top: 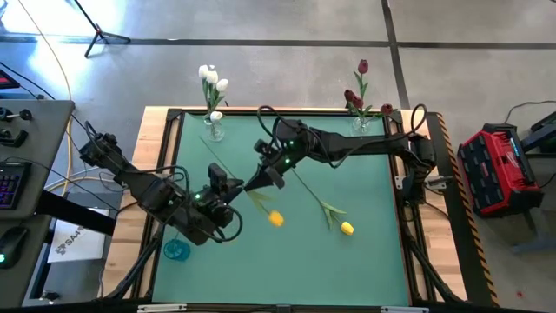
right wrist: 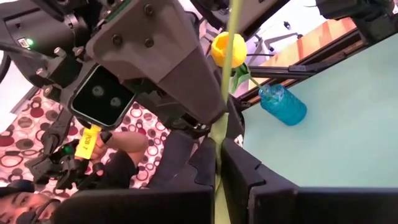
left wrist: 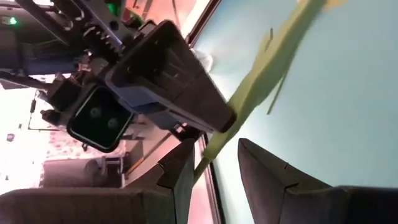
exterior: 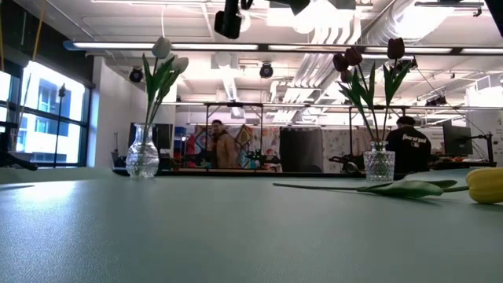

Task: Sort flowers into vase by color
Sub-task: Put the yellow flower into the blue vase

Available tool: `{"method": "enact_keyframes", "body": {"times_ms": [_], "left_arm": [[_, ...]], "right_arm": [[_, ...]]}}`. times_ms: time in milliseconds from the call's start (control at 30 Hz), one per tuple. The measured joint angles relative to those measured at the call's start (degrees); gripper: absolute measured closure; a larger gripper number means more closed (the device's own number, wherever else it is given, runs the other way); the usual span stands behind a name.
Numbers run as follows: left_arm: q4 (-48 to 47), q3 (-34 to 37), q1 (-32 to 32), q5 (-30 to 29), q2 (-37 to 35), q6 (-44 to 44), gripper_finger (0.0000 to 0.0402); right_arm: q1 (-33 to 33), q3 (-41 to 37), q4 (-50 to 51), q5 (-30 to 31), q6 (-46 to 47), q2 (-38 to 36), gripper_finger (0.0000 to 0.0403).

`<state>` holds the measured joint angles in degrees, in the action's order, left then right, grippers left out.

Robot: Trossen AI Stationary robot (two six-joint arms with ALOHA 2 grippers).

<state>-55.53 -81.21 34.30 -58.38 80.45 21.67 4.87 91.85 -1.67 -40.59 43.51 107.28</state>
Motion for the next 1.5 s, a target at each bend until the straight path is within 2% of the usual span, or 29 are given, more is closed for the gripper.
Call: {"method": "enact_keyframes", "body": {"times_ms": [167, 533, 800, 900, 1067, 1167, 1233, 1400, 1500], "left_arm": [[-0.2, 0.0, 0.0, -0.1, 0.1, 0.0, 0.0299], [-0.2, 0.0, -0.9, -0.2, 0.0, 0.0, 0.0358], [-0.4, 0.0, -0.9, 0.3, 0.0, -0.2, 0.0394], [-1.0, 0.1, -0.9, 0.4, 0.1, -0.3, 0.0397], [-2.7, 0.1, -0.9, -0.9, -0.4, -4.7, 0.04], [-3.9, 0.1, -0.9, -3.7, -2.0, -10.5, 0.04], [-4.3, 0.1, -0.9, -6.6, -3.8, -14.0, 0.0401], [-4.5, 0.1, -0.8, -11.1, -10.5, -24.1, 0.0401], [-4.5, 0.0, 0.2, -13.8, -15.1, -30.4, 0.0401]], "right_arm": [[0.0, 0.0, 0.0, 0.0, -0.4, 0.0, 0.0402], [-0.8, 0.0, -2.8, 0.7, -0.4, 0.0, 0.0402], [-1.4, 0.0, -2.7, 1.5, -8.0, 0.0, 0.04], [-1.5, 0.0, -1.2, 3.4, -11.8, 0.0, 0.0383], [-1.4, 0.1, -0.2, 7.3, -18.2, -0.7, 0.0325], [-1.1, 0.1, 1.2, 14.1, -23.4, -3.2, 0.0289], [-1.1, 0.1, 3.1, 19.9, -30.2, -5.9, 0.0269], [-4.8, 0.1, 8.4, 44.8, -43.0, -12.0, 0.0244], [-7.6, 0.1, 11.8, 54.0, -46.1, -14.3, 0.0242]]}}
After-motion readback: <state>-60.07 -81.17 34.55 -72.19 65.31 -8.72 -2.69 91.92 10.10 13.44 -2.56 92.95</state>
